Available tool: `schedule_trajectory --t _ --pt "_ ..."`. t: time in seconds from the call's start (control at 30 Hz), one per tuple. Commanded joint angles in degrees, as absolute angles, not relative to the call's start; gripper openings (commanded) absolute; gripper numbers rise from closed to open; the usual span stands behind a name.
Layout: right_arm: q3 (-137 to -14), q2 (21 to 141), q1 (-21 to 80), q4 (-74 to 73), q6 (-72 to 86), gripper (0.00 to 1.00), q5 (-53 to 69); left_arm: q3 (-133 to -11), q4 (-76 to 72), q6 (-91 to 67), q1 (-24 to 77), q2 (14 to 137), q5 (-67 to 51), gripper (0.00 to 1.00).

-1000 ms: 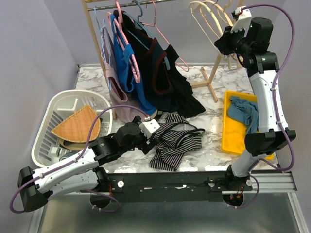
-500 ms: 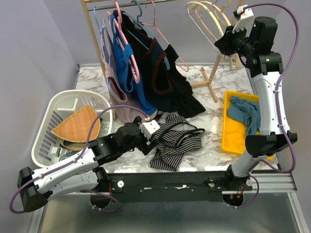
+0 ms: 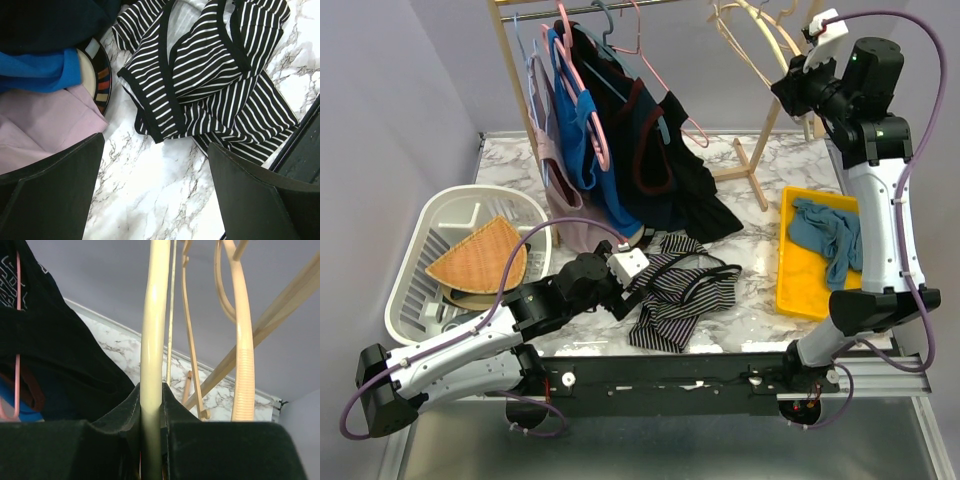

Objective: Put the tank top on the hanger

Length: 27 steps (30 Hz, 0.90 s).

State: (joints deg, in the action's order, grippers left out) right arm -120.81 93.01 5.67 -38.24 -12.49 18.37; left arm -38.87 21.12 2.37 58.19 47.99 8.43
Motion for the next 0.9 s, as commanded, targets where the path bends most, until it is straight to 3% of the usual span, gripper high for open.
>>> schedule_trajectory --t 0.0,0.33,0.47,0.87 --pt "-120.0 88.0 6.1 -33.1 -14.1 0.0 18.0 -38.5 20.7 2.8 57.9 47.5 7.6 0.99" --pt "-102.4 72.5 6.0 -34.0 -15.4 0.0 25.1 -38.2 20.2 2.9 57.7 45.5 7.0 0.99" --pt "-89.5 61.5 6.1 -39.6 -26.5 0.0 31.4 -37.4 19.3 3.1 57.0 45.4 7.0 0.99" --pt "-61.8 35.3 5.7 -54.9 -43.1 0.0 28.6 -30.5 10.1 8.1 56.5 34.0 1.2 0.99"
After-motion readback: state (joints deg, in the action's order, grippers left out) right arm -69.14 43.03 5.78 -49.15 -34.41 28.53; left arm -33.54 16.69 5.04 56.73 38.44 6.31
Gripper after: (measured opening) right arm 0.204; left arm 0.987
